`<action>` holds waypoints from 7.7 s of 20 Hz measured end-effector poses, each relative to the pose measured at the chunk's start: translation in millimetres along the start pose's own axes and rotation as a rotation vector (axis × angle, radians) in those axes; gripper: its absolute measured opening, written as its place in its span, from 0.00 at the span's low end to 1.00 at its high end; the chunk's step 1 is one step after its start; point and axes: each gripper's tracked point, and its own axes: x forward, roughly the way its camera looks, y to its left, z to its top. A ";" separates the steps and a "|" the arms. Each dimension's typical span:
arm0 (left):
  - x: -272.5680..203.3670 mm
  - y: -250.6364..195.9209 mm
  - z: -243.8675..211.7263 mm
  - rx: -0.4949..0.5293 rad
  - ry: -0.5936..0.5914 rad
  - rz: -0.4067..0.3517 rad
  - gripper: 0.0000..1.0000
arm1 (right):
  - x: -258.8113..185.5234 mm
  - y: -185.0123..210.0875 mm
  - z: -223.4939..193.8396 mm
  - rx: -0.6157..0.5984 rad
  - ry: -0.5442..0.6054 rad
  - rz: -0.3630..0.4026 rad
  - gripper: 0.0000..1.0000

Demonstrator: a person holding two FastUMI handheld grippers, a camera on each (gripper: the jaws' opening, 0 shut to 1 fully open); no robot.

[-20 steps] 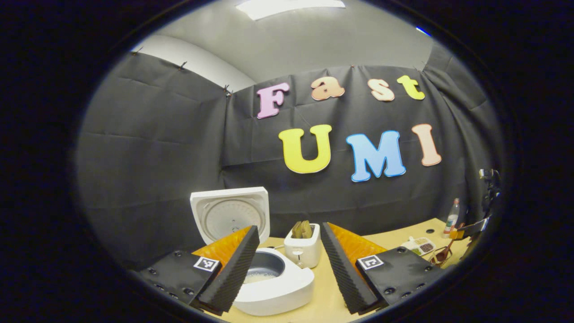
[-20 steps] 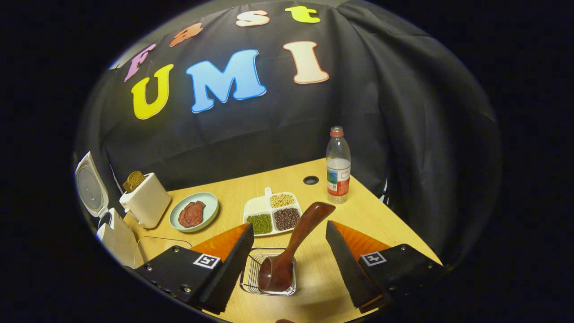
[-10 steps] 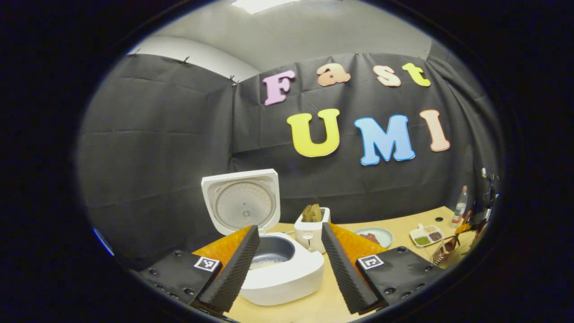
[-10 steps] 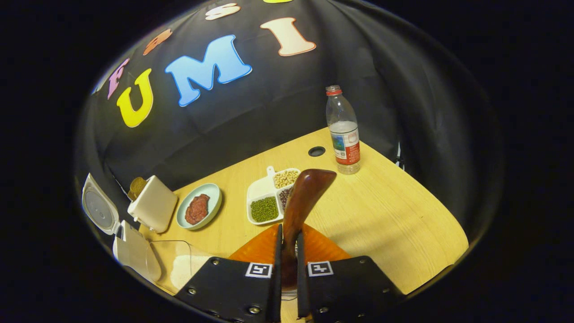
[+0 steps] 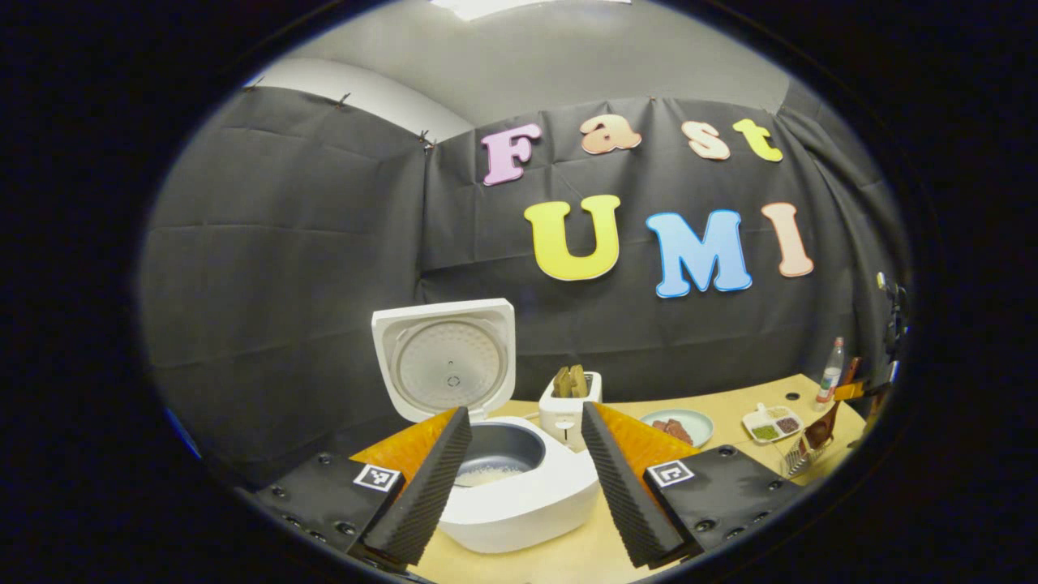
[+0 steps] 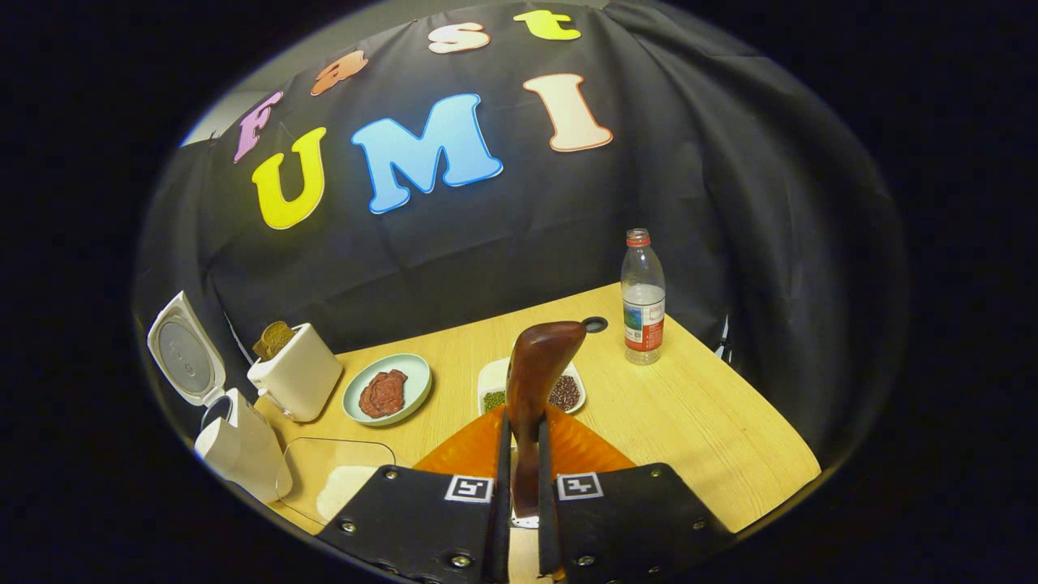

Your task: Close the left gripper, press the button to open the rice cooker; take a wooden spoon from the chopstick holder with the right hand, scoop a spoonful of rice and pour it into the rice cooker, then put the wooden spoon back into the chopstick holder.

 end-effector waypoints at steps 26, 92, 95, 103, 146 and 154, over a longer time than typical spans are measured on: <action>-36.5 143.1 -19.1 0.029 0.021 0.088 0.95 | 18.0 192.8 -100.7 -0.146 0.056 0.140 0.14; -130.7 314.9 -106.4 -0.134 0.132 0.407 0.95 | -30.1 543.9 -86.7 -0.206 0.084 0.667 0.14; -128.7 308.1 -105.9 -0.132 0.132 0.399 0.92 | -42.1 551.7 -81.2 -0.378 -0.012 0.667 0.14; -121.3 296.8 -91.4 -0.119 0.113 0.379 0.96 | -79.4 572.1 -47.1 -0.699 -0.308 0.675 0.14; 24.7 45.6 64.7 -0.003 -0.086 0.022 0.91 | 9.2 27.1 33.0 -0.110 -0.103 -0.010 0.14; 41.6 62.6 66.6 -0.017 -0.068 0.067 0.99 | 14.4 5.5 -30.0 -0.073 0.046 -0.047 0.14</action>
